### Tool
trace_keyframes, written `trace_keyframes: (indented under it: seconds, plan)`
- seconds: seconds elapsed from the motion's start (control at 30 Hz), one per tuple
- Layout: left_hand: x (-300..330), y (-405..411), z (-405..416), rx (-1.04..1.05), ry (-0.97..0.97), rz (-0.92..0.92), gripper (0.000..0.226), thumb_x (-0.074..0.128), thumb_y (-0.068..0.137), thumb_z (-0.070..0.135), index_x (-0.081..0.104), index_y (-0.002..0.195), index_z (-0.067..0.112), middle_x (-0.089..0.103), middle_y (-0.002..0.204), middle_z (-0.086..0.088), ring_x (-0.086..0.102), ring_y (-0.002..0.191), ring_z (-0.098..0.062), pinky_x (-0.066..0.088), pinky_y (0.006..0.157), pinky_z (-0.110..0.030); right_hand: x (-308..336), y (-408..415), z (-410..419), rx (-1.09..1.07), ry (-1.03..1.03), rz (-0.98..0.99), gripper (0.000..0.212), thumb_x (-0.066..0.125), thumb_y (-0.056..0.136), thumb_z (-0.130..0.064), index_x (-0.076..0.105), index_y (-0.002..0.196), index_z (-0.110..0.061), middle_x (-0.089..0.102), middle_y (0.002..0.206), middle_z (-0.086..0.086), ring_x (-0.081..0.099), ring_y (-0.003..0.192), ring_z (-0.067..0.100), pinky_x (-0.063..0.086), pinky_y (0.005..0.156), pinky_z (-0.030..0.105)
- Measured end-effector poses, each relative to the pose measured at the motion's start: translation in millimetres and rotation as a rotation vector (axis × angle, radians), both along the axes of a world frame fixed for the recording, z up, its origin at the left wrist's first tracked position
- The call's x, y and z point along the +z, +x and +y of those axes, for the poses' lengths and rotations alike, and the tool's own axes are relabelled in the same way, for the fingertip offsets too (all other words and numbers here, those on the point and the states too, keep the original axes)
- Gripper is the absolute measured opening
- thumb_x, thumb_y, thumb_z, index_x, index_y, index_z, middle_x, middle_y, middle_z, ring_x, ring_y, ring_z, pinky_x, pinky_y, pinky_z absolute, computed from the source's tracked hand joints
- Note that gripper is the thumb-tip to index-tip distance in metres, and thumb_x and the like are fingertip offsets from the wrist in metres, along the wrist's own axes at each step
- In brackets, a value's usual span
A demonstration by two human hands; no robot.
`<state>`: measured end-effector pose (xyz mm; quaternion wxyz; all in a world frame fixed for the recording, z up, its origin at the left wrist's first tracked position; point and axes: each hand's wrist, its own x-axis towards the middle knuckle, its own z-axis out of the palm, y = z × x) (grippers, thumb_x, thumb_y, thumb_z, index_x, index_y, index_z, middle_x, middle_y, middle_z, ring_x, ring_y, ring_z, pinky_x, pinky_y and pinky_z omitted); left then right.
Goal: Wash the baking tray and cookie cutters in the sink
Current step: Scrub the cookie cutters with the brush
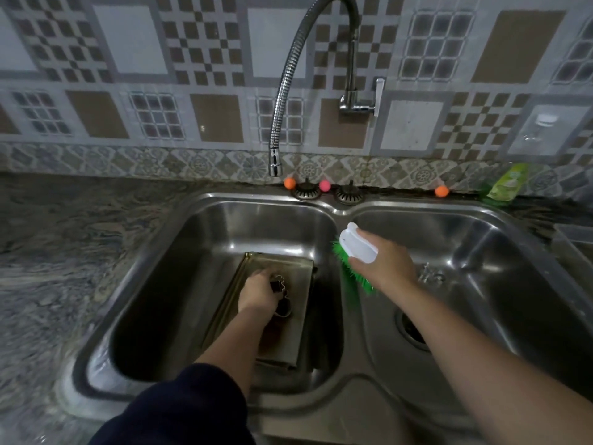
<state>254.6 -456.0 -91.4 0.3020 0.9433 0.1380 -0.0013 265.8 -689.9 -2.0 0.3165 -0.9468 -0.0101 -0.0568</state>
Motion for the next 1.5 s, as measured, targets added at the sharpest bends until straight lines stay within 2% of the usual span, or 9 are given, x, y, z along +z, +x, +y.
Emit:
trace_keyframes:
  seconds: [0.17,0.33,0.43,0.63,0.77,1.1,1.27,1.37,1.5]
  plan:
    - [-3.0,0.4,-0.7,-0.017,0.037,0.044,0.06,0.069,0.084,0.019,0.046,0.139,0.026,0.044,0.145,0.0,0.05,0.125,-0.022,0.048,0.095,-0.034,-1.1,-0.6,-4.5,-0.006,0.001,0.019,0.063,0.07,0.079,-0.035,0.046,0.138,-0.043,0.06,0.125,0.007,0.053,0.115,0.026,0.042,0.087,0.029]
    - [18.0,6.5,-11.5,-0.053,0.059,0.016,0.049,0.067,0.085,0.021,0.053,0.131,0.024,0.054,0.133,-0.001,0.057,0.112,-0.022,0.048,0.084,-0.031,5.5,-2.9,-19.5,-0.02,0.012,0.006,0.063,0.07,0.079,-0.034,0.047,0.137,-0.041,0.061,0.125,0.007,0.054,0.115,0.025,0.043,0.088,0.029]
    - [38.6,14.2,-27.8,-0.089,0.037,-0.056,0.044,0.062,0.087,0.019,0.055,0.129,0.03,0.056,0.132,0.001,0.059,0.11,-0.02,0.05,0.091,-0.034,12.7,-4.8,-36.2,-0.051,0.016,0.024,0.063,0.07,0.079,-0.034,0.047,0.137,-0.041,0.059,0.129,0.005,0.053,0.118,0.024,0.042,0.092,0.03]
    - [77.7,35.7,-93.4,-0.231,0.07,-0.189,0.037,0.059,0.09,0.027,0.059,0.127,0.023,0.051,0.135,0.001,0.052,0.121,-0.021,0.045,0.098,-0.034,36.5,-13.7,-91.9,-0.114,0.031,0.017,0.062,0.069,0.082,-0.033,0.045,0.139,-0.04,0.057,0.134,-0.002,0.052,0.12,0.019,0.036,0.083,0.021]
    - [83.8,48.1,-152.4,-0.309,0.021,-0.223,0.035,0.06,0.089,0.024,0.061,0.125,0.02,0.056,0.133,-0.002,0.053,0.121,-0.021,0.042,0.099,-0.03,51.2,-17.7,-143.0,-0.199,0.01,0.001,0.062,0.068,0.081,-0.036,0.046,0.139,-0.039,0.055,0.136,-0.001,0.05,0.124,0.021,0.042,0.096,0.03]
    - [46.5,70.2,-280.8,-0.44,-0.008,-0.07,0.036,0.063,0.087,0.022,0.063,0.123,0.017,0.058,0.129,-0.006,0.054,0.12,-0.023,0.039,0.1,-0.027,65.8,-5.9,-310.4,-0.443,0.056,-0.084,0.06,0.071,0.08,-0.032,0.052,0.137,-0.03,0.059,0.134,0.0,0.054,0.122,0.018,0.035,0.095,0.02]
    - [15.8,91.7,-325.1,-0.399,-0.003,0.01,0.035,0.06,0.088,0.031,0.067,0.116,0.01,0.065,0.121,-0.012,0.059,0.113,-0.027,0.044,0.089,-0.028,46.3,25.0,-369.8,-0.473,0.008,-0.051,0.06,0.068,0.083,-0.038,0.048,0.139,-0.033,0.056,0.136,0.0,0.053,0.122,0.021,0.039,0.098,0.027]
    - [-1.6,99.3,-347.6,-0.422,0.074,0.059,0.033,0.051,0.097,0.021,0.058,0.127,0.007,0.058,0.132,-0.013,0.053,0.122,-0.027,0.038,0.096,-0.028,20.0,37.7,-383.2,-0.469,-0.015,-0.012,0.06,0.066,0.083,-0.04,0.048,0.139,-0.035,0.056,0.136,0.001,0.053,0.123,0.023,0.041,0.098,0.029]
    - [-37.6,124.6,-361.5,-0.446,0.083,0.064,0.042,0.06,0.088,0.019,0.057,0.129,0.012,0.053,0.135,-0.014,0.051,0.123,-0.029,0.041,0.101,-0.032,-6.4,43.9,-386.7,-0.482,-0.074,0.038,0.062,0.065,0.084,-0.041,0.043,0.141,-0.038,0.056,0.134,0.005,0.053,0.12,0.028,0.046,0.092,0.036]
